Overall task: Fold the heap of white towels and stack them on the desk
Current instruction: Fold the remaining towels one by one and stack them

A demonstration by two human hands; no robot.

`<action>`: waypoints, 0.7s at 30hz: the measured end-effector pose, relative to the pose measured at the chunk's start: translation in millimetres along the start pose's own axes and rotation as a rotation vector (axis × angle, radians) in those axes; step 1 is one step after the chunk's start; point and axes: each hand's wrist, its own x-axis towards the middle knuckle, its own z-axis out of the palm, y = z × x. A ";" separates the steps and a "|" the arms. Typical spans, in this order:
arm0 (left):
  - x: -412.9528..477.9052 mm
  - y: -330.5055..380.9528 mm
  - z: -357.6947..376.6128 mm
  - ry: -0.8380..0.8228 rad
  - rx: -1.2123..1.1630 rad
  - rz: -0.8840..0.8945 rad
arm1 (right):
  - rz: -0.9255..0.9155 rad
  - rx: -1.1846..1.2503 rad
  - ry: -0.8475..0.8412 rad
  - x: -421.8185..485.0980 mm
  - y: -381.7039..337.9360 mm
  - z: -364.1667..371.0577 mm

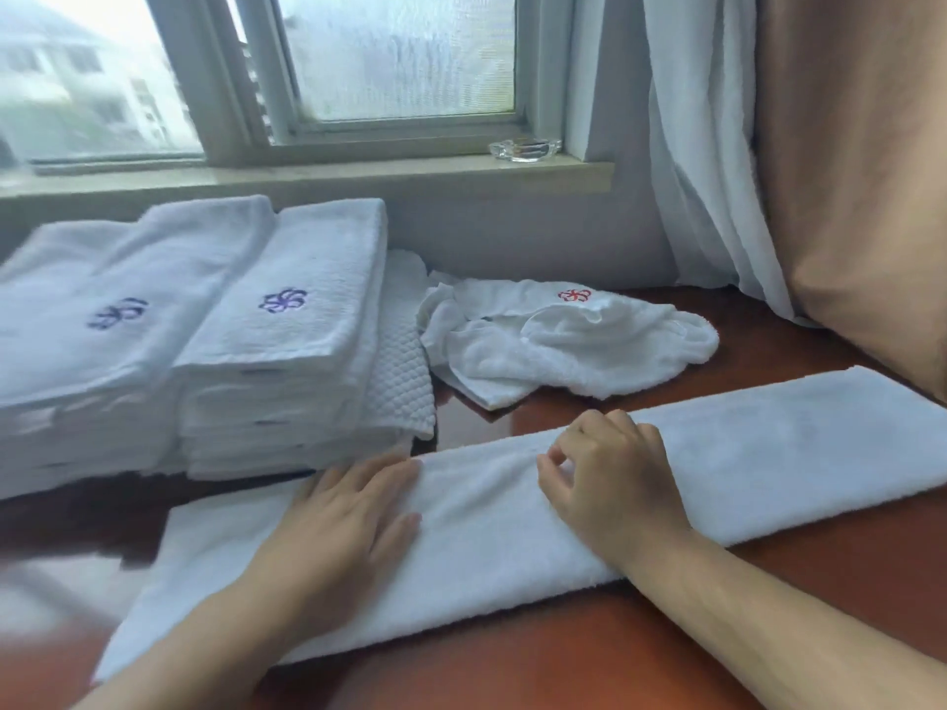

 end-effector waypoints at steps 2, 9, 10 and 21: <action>-19.0 -23.4 -5.2 0.009 0.033 -0.058 | -0.064 0.046 -0.049 -5.4 -31.0 4.6; -72.0 -80.6 -13.1 0.150 0.004 -0.355 | -0.409 0.297 -0.341 -9.0 -109.9 17.6; -76.3 -84.9 -13.9 0.181 -0.003 -0.384 | -0.451 0.322 -0.377 -8.5 -118.8 19.5; -79.5 -83.9 -40.6 0.068 -0.203 -0.745 | -0.464 0.416 -0.421 -14.2 -154.1 33.8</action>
